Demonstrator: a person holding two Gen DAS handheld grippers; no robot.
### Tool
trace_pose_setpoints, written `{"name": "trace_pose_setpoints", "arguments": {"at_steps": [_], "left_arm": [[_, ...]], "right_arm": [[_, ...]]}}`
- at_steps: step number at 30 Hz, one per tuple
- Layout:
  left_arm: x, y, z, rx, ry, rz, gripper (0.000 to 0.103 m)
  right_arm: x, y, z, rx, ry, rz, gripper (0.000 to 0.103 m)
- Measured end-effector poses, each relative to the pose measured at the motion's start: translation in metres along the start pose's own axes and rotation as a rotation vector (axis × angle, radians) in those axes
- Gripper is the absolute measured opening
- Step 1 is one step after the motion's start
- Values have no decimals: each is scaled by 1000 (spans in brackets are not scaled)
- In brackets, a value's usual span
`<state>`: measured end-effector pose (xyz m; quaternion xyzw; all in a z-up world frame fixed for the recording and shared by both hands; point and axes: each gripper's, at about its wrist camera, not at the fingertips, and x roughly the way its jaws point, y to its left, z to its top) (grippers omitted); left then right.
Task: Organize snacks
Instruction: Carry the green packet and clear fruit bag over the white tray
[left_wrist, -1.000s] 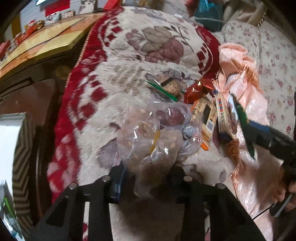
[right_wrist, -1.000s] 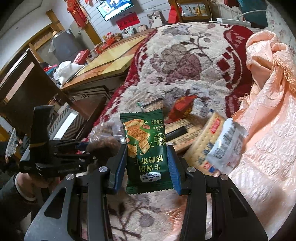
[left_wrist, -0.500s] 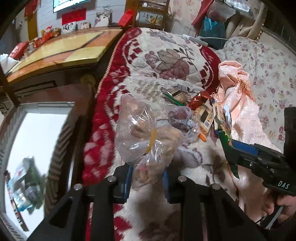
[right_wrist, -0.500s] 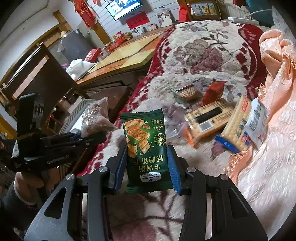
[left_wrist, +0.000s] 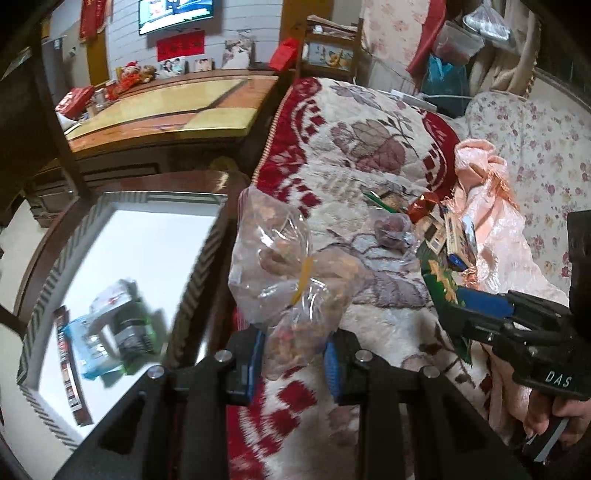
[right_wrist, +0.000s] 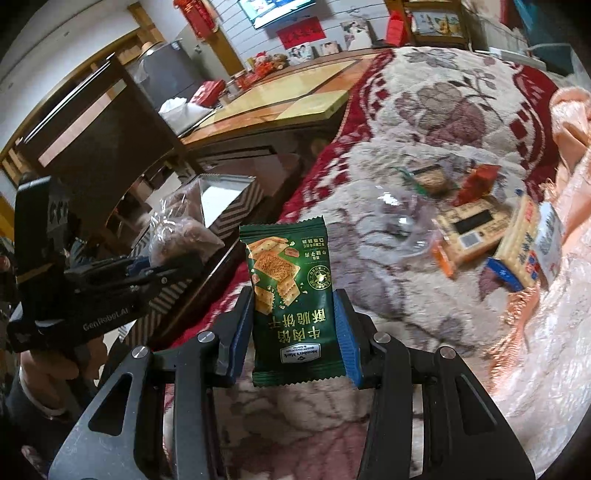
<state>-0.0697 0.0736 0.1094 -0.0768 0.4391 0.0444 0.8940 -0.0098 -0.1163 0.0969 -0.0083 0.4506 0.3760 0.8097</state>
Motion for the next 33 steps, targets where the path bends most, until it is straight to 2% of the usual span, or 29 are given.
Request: {"name": "trace_pose_setpoints", "arguments": {"at_steps": [19,33], "left_arm": [[-44,79,-20,-122,-69,129,30],[-55,140,-41,-238,-66,209,30]], "right_arm": [[34,77,12,-141,62,74,41],[65,135,34,-246,98,126,41]]}}
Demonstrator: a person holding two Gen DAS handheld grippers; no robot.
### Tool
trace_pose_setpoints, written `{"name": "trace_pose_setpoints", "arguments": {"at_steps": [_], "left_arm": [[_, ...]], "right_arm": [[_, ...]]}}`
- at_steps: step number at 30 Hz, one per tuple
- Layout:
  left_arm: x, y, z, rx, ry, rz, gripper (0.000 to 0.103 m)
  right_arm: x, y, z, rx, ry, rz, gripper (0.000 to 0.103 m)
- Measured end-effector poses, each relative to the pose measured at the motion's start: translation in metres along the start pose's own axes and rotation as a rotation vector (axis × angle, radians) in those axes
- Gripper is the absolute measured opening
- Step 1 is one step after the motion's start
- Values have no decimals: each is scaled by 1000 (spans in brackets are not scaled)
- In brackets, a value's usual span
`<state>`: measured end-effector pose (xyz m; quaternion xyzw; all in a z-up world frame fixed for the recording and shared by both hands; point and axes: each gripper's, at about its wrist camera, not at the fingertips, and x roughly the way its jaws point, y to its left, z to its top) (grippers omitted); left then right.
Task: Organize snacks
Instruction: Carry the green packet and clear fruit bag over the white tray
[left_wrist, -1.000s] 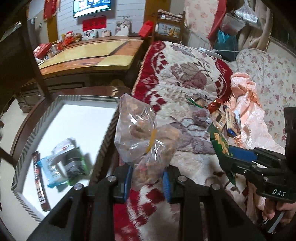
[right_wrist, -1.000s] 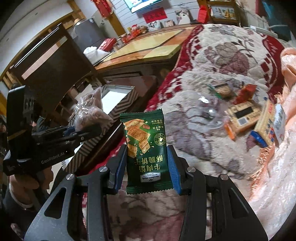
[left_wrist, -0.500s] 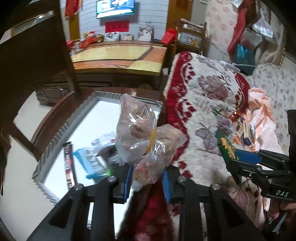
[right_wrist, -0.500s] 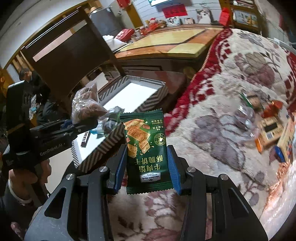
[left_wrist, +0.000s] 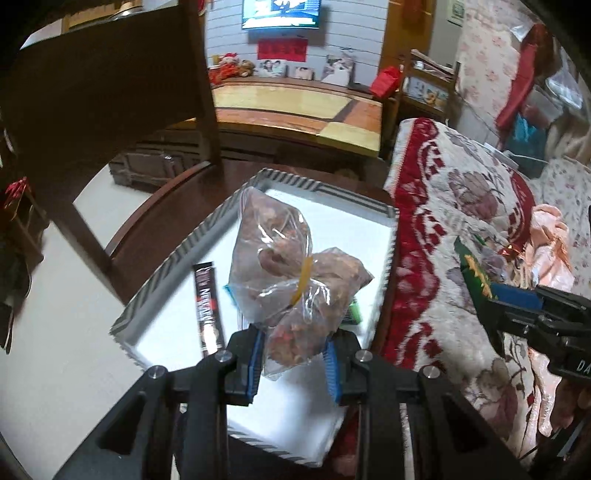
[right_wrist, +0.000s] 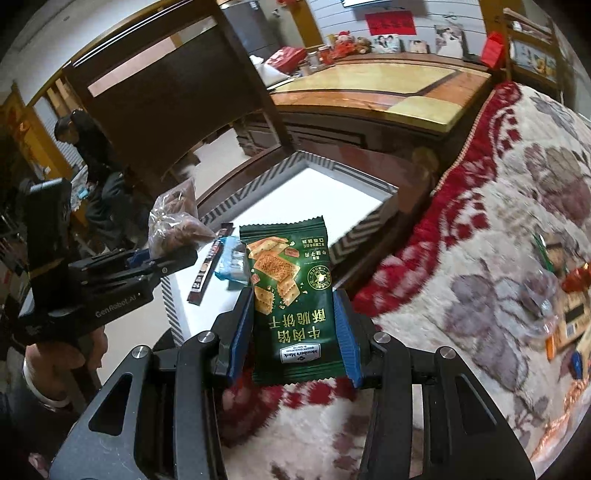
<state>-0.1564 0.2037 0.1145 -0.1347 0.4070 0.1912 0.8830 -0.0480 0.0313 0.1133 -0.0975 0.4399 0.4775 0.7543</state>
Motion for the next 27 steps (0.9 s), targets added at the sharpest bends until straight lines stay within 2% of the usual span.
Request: {"name": "trace_pose_setpoints", "arguments": {"at_steps": [10,27], "left_arm": [[8,25,-5,-48,23,26,30],[42,34,3,-80,71,20,30]], "right_arm": [[28,17,20,-36,38,15,41],[99,15,66,-42,105,-15,41]]}}
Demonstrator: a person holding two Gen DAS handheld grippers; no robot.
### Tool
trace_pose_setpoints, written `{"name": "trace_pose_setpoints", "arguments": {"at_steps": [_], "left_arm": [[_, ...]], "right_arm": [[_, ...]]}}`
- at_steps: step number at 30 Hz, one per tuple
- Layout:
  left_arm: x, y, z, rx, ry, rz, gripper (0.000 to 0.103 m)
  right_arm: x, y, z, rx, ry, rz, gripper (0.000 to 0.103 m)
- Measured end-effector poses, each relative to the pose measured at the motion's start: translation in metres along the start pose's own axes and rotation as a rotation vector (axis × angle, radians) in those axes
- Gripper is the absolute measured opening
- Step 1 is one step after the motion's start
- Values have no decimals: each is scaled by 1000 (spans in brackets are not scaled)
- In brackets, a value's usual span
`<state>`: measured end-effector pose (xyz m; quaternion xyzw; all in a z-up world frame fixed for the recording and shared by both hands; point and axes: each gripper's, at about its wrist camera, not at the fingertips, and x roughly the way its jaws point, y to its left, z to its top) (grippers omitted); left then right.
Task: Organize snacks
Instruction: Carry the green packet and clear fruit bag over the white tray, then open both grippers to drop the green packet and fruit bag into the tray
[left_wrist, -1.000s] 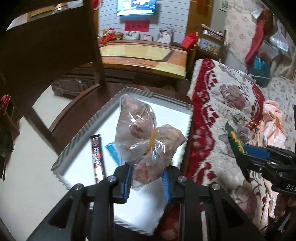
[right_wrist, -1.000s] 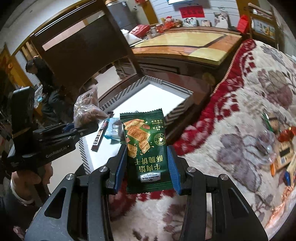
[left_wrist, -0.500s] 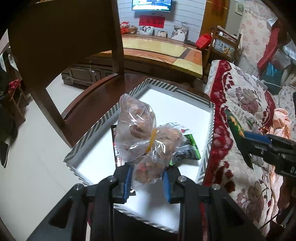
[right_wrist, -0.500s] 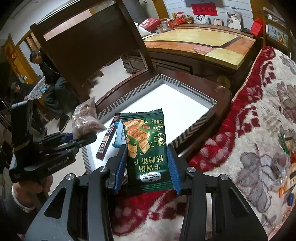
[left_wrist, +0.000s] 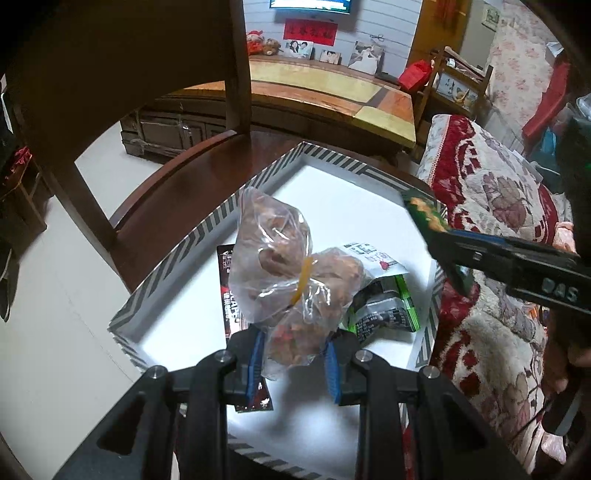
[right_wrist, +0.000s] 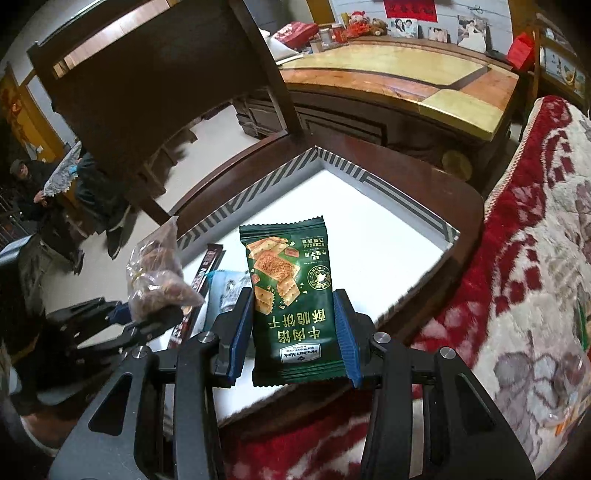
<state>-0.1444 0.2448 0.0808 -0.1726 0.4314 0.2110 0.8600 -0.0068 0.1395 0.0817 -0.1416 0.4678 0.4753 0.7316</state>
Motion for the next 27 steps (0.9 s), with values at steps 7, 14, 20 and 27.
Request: {"name": "trace_pose_setpoints", "arguments": {"at_steps": [7,14,20,27], "left_arm": [[12,-3,2,2,23,4,30],[24,2,1,-45,60,30,40],[11,8,0,-71,26,54,69],[-12,5,1,-67,-26,96,79]], "right_arm": [[41,-11,14,17,60,-49,41],[65,-15,9,30,108,-51,43],[40,-19,6,67,52,-46,49],[-9,-8,-16,92,-38,5,50]]}}
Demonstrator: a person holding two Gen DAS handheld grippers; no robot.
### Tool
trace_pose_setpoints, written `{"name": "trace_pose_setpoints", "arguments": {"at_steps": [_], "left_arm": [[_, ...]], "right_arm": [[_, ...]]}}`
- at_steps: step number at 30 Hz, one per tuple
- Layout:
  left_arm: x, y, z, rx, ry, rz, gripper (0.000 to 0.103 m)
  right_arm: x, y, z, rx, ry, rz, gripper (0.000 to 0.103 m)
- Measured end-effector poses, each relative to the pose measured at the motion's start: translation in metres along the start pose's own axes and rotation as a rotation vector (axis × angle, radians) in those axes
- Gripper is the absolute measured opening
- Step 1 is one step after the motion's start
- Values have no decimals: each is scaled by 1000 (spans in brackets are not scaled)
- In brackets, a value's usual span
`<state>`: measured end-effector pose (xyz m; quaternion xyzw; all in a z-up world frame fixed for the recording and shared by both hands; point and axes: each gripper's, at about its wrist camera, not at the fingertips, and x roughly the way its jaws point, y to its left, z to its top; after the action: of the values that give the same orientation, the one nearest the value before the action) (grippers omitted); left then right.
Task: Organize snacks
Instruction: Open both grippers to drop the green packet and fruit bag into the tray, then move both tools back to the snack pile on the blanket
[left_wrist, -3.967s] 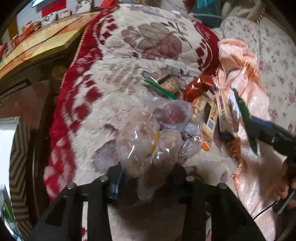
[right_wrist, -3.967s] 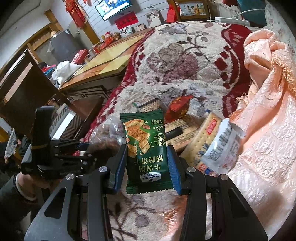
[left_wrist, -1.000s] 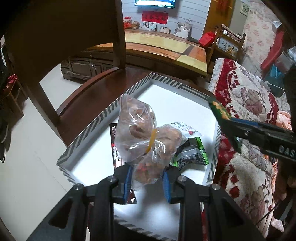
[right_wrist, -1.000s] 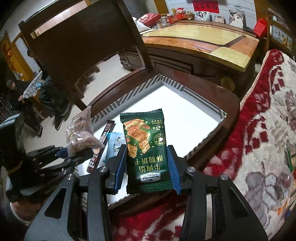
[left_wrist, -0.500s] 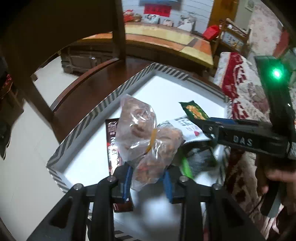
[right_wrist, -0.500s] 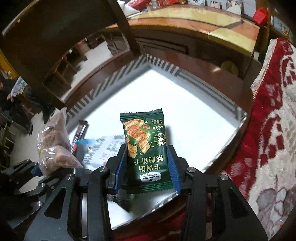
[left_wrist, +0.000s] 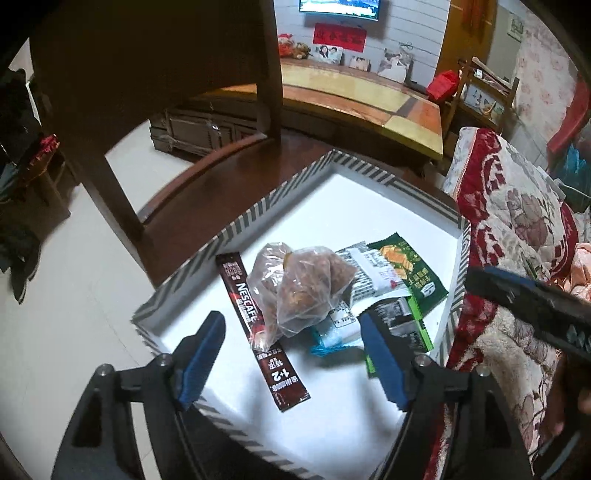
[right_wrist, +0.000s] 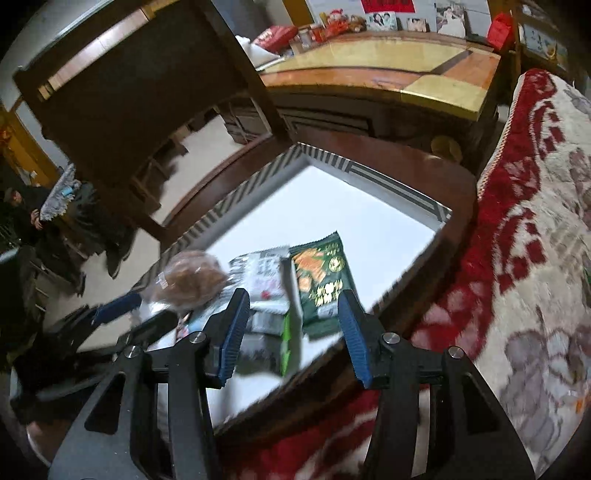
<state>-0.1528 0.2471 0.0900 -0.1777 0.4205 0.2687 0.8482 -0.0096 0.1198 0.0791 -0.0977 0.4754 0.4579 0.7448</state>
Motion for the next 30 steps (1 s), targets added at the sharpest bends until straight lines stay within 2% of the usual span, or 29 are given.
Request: {"name": "trace_pose_setpoints", "arguments": {"at_steps": [9,13,22,30], "left_arm": [[-35,-19,5,15,-76,-15,87],[-45,-37,6,34,-86,-30,89],[-54,-95,5,119,-80,-108,90],[-50,-140,2,178,-52,-181,90]], "right_arm": [[-56,-10,-37,30,-49,10,50],[-81,-25,-48,49,-80,-20,50],[-128,-77,-78,147,-132,-65,50],[-161,-123,-107,219,-158,-144,50]]}}
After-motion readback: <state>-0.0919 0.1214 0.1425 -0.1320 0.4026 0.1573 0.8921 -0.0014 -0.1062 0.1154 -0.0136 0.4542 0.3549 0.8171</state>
